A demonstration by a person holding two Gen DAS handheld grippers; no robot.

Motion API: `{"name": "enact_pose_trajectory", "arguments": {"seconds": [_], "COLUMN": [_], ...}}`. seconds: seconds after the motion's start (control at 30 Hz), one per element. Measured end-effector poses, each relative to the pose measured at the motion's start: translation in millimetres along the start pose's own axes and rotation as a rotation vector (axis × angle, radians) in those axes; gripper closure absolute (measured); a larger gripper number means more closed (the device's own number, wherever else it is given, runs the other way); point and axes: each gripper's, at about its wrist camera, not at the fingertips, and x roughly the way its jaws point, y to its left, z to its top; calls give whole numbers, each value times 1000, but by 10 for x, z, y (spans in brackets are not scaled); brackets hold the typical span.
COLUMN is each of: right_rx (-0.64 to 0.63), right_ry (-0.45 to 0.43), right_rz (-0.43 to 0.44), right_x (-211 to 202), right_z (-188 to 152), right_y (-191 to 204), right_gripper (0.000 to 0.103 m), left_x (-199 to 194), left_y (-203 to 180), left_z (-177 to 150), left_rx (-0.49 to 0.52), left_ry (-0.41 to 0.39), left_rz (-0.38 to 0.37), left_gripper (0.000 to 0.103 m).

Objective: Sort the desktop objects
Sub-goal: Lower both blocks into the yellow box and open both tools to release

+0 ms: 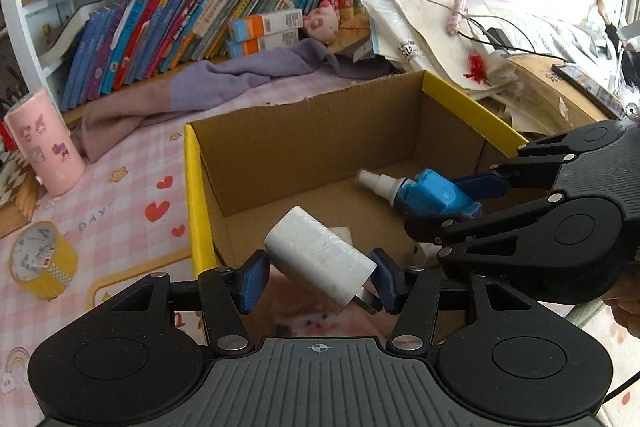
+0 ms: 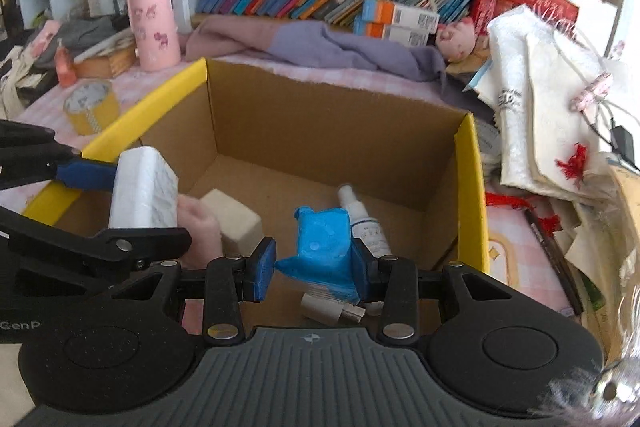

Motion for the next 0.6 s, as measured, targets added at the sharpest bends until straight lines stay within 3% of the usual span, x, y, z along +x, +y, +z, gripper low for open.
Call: {"name": "enact_pose_trajectory", "arguments": {"seconds": [0.33, 0.6], "right_rx": [-24, -7], "right_ry": [46, 38], "right_rz": [4, 15], "right_x": [114, 88], "right_z": [13, 13], "right_y": [-47, -60], "right_gripper": [66, 65], "left_x": [71, -18], "left_y": [-47, -67], "left_z": [35, 48], "left_rx": [38, 69], "left_ry": [-5, -40], "left_rz": [13, 75], "left_gripper": [47, 31]}}
